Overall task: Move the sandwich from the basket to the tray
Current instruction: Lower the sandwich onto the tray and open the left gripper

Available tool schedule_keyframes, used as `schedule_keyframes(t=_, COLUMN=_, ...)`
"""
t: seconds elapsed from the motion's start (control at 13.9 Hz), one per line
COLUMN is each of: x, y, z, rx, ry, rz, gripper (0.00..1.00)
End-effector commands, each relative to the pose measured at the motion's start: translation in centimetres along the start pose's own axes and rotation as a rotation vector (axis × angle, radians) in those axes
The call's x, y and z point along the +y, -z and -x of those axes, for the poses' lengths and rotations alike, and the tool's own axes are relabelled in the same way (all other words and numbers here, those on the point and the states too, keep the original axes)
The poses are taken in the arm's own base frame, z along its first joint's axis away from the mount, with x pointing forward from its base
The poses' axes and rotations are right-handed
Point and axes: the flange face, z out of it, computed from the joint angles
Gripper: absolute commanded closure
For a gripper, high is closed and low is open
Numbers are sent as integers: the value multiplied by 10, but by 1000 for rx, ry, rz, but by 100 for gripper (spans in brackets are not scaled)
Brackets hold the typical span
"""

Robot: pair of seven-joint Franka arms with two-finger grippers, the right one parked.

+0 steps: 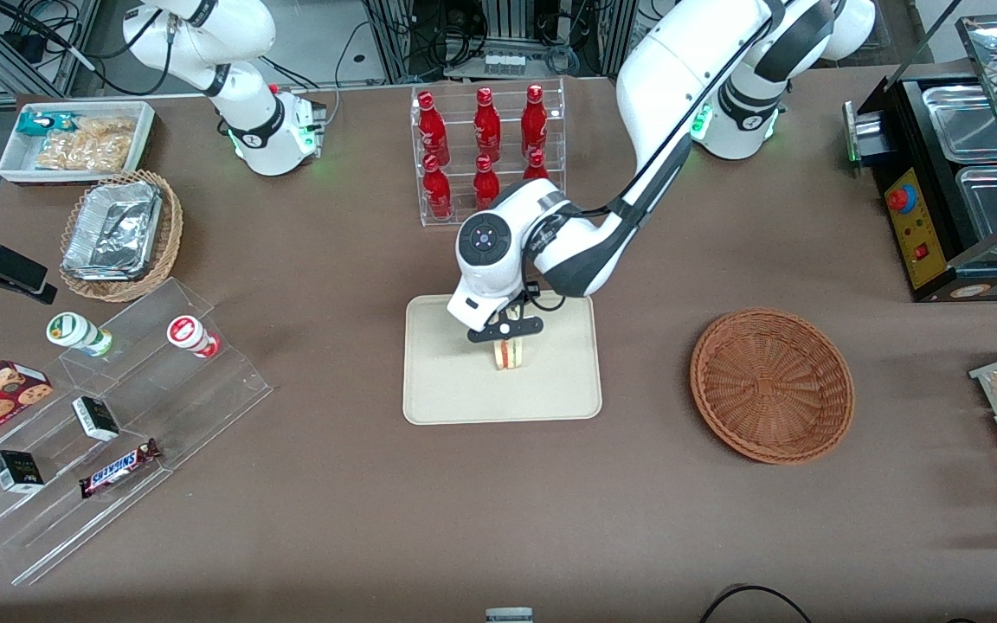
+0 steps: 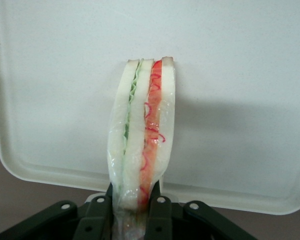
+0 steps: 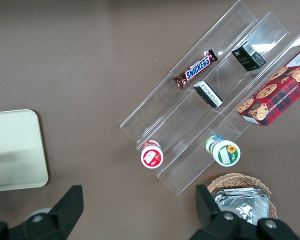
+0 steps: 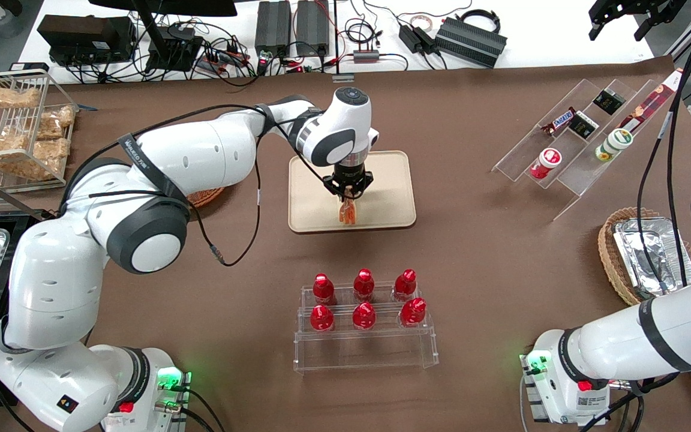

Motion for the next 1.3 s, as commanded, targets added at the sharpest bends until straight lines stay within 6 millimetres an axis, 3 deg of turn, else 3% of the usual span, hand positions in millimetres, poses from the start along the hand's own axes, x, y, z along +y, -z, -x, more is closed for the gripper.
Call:
schedule_keyframes(t=0.0, x=6, y=7, z=-3, rx=23, ry=16, rz=-8, gripper=32)
schedule_keyframes(t=0.07, x=5, y=7, z=-4, rx=25, ry=18, rz=-9, gripper=10)
schedule_keyframes(t=0.14, x=6, y=8, z=-5, rx=26, ry=18, rz=-6, gripper=0)
schedule_keyframes(t=0.22, x=3, y=11, z=-8, rx=31, ry=23, rz=-6, gripper=0)
schedule_keyframes(t=0.36, x=-17, y=31, z=-33, rx=75, ry=67, rz=-15, gripper=0)
schedule_keyframes(t=0.51, x=-48, y=77, z=-52, rx=107, ry=120, rz=-42, gripper=0)
schedule_keyframes(t=0.58, x=-72, y=111, z=-61, rx=124, ry=149, rz=-50, gripper=0)
schedule_keyframes(t=0.79, x=-158, y=185, z=-91, rx=114, ry=243, rz=-73, gripper=0)
schedule_keyframes(t=0.94, x=-231, y=233, z=-110, rx=71, ry=163, rz=-84, gripper=0)
schedule_keyframes(t=1.08, x=-295, y=266, z=-117, rx=17, ry=112, rz=-93, gripper=0)
schedule_keyframes(t=1.23, x=-347, y=287, z=-121, rx=-16, ry=68, rz=-98, gripper=0)
